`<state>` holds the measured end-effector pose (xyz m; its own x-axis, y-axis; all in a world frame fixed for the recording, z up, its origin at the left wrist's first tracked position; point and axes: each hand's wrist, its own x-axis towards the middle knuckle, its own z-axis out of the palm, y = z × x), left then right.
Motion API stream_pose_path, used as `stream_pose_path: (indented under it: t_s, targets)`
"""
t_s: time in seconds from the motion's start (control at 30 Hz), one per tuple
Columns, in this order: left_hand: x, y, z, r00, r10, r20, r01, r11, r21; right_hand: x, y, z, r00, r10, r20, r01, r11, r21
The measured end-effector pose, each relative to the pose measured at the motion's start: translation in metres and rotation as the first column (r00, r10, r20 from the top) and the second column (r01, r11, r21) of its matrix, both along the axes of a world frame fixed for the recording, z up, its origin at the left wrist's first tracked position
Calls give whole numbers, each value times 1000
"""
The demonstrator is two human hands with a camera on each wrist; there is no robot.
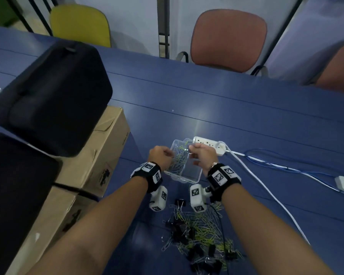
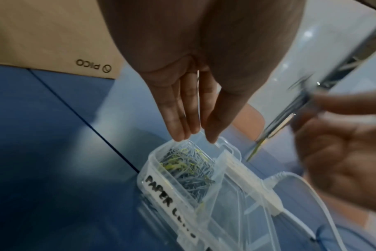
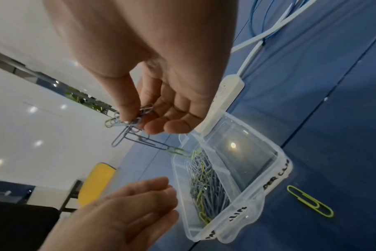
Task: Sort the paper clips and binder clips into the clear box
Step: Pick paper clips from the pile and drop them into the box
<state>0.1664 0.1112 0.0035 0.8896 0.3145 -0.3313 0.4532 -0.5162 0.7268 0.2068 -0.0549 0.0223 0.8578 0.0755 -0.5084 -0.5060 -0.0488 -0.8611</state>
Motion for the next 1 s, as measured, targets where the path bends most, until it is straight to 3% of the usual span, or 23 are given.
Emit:
stream_pose_path:
  t_s: [0.2,0.33,0.43,0.57,0.67,0.8,0.93,1.0]
  targets:
    - [-11,19,2,997,70,18,-69,996,-64,19,30,-28,993,62,-102,-85,967,-240]
    - [-16,21,-1,997,73,31,-72,996,-46,18,37,-27,969,167,-180,-216,928,-303]
    - [-18,18,-1,997,63,44,-62,998,-25,16,33,-14,967,189,-172,-235,924,-301]
    - [-25,1,0,997,-5,72,6,1000,-10,2,12,1,975,198,-98,-219,931,-292]
    - [-36,-24,6,986,-152,70,151,988,25,-16,-17,7,966,251,-59,-257,912,-319]
    - [-60,-56,0,905,-425,-1,424,901,93,-48,-59,-7,906,421,-38,-383,780,-496]
    - [-85,-97,-7,752,-637,-170,659,728,188,-89,-113,-33,860,495,-121,-390,487,-781]
    - [-96,-111,-16,650,-686,-327,758,619,207,-110,-133,-49,831,514,-212,-433,360,-826]
